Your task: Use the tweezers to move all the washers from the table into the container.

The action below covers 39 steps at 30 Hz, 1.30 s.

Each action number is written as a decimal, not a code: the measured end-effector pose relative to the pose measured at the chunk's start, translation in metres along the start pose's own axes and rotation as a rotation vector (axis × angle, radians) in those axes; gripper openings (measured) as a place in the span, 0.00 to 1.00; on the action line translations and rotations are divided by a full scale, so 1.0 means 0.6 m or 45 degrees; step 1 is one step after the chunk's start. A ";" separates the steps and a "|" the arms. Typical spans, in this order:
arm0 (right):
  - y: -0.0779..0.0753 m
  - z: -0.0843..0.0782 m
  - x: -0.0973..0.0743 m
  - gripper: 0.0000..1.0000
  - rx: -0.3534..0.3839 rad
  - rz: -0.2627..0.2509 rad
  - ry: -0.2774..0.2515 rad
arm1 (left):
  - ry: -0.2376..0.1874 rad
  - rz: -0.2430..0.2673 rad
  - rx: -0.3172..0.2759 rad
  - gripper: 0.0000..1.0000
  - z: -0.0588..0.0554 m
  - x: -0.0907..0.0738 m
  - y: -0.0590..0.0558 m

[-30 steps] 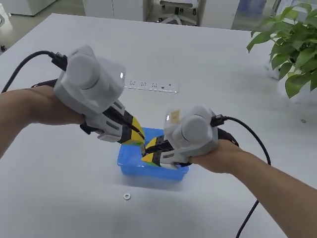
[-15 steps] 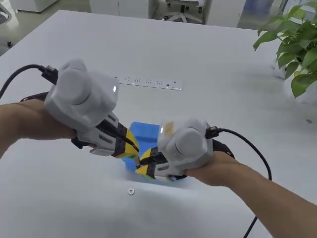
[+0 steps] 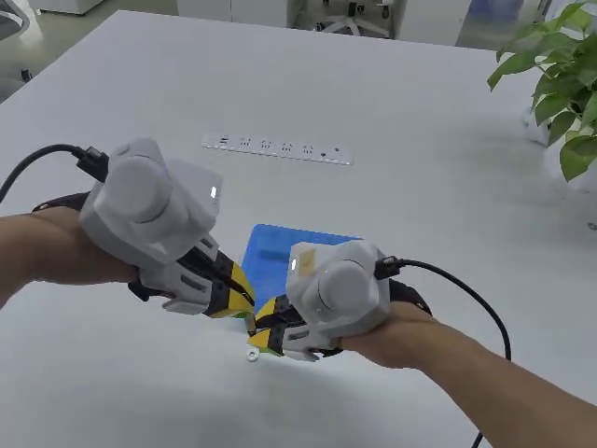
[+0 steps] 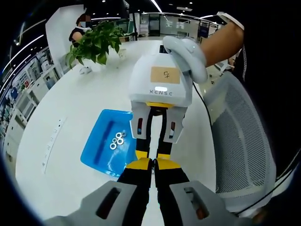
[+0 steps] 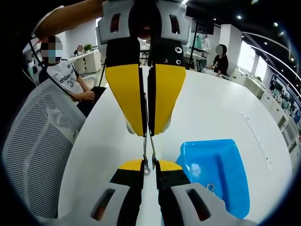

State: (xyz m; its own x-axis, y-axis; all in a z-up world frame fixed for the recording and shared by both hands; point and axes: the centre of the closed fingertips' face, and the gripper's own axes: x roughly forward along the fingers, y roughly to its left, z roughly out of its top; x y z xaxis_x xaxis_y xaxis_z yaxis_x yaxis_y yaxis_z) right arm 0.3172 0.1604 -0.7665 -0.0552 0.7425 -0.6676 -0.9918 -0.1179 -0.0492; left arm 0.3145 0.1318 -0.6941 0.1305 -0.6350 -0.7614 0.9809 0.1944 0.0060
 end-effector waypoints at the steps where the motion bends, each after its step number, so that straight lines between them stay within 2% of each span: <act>1: 0.001 0.000 0.001 0.11 0.000 0.002 0.000 | 0.000 -0.001 -0.003 0.06 -0.001 0.000 -0.001; 11: 0.014 -0.008 0.015 0.11 0.008 0.031 0.004 | 0.010 -0.019 -0.023 0.06 -0.015 0.009 -0.009; 21: 0.017 -0.018 0.021 0.12 0.015 0.037 0.008 | 0.023 -0.033 -0.021 0.06 -0.026 0.019 -0.009; 39: 0.017 -0.023 0.026 0.12 0.024 0.042 0.002 | 0.030 -0.045 -0.027 0.06 -0.034 0.030 -0.005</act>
State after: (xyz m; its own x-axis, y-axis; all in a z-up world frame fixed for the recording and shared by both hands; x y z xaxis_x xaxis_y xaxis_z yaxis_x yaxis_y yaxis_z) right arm 0.3076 0.1619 -0.7876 -0.0875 0.7376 -0.6695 -0.9915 -0.1294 -0.0130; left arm 0.3109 0.1347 -0.7211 0.0923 -0.6243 -0.7757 0.9815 0.1882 -0.0347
